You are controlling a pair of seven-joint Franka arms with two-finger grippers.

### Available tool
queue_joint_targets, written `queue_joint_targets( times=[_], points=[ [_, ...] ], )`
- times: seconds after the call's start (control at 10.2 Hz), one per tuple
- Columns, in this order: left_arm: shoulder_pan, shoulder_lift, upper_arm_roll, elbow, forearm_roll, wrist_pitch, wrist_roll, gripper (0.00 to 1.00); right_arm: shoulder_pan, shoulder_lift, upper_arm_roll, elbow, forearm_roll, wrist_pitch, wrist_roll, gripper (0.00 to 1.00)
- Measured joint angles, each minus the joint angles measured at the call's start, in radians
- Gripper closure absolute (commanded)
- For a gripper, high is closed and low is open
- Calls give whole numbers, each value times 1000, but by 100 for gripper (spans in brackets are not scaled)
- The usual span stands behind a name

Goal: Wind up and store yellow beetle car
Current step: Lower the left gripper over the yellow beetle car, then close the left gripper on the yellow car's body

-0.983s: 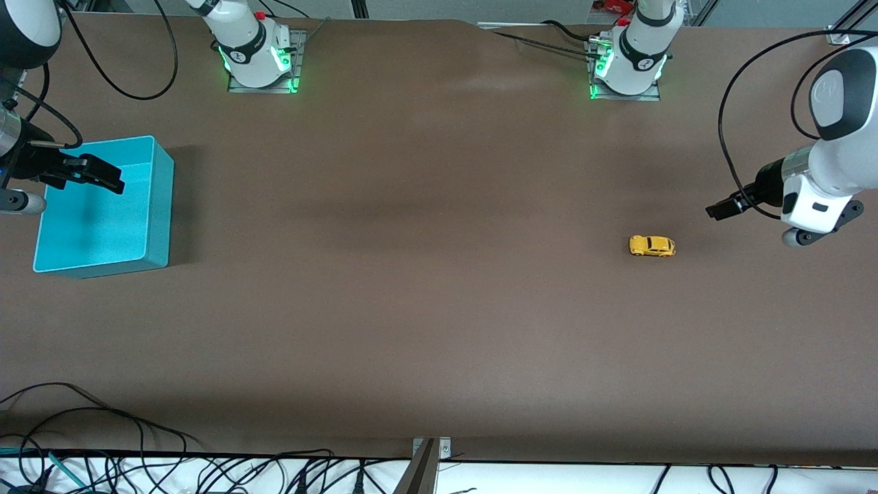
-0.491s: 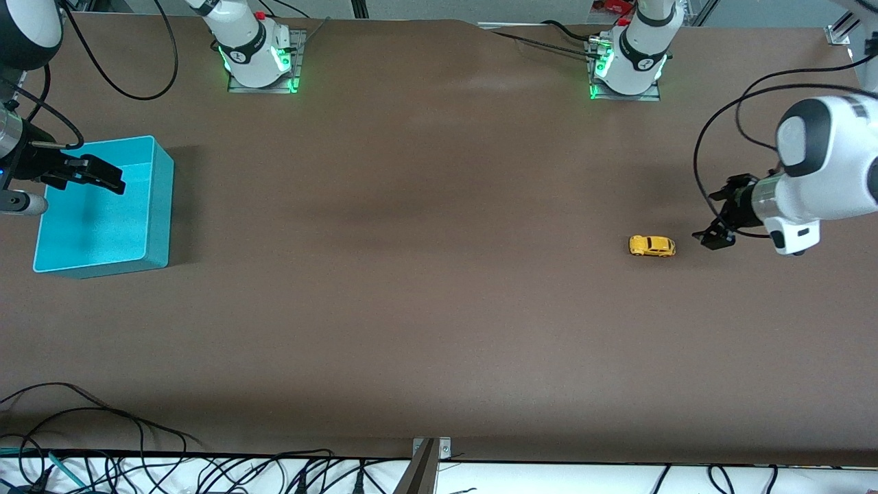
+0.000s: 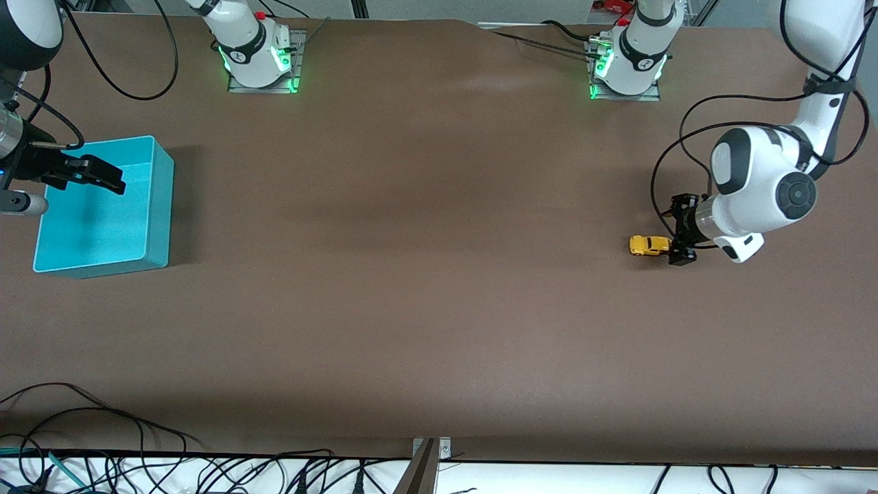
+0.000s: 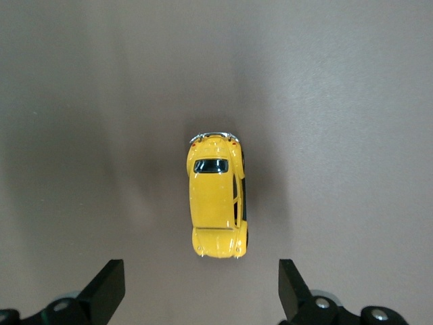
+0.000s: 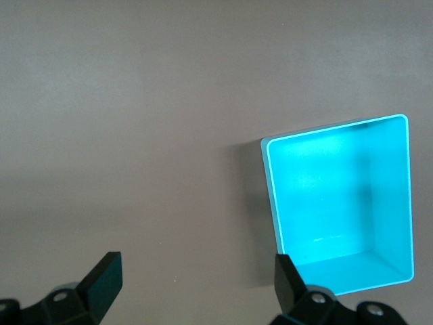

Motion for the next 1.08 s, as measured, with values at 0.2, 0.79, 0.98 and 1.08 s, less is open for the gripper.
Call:
queue_joint_targets(
  times=[0.2, 0.79, 0.98, 1.08],
  points=[
    [0, 9, 1, -43, 0, 78, -4, 2, 0, 0, 0, 0, 0, 0, 0, 0],
    [0, 64, 2, -65, 12, 197, -38, 4, 0, 0, 0, 0, 0, 0, 0, 0],
    [0, 74, 2, -67, 18, 204, -39, 23, 0, 0, 0, 0, 0, 0, 0, 0],
    [0, 78, 2, -67, 19, 205, -39, 34, 0, 0, 0, 0, 0, 0, 0, 0]
  ],
)
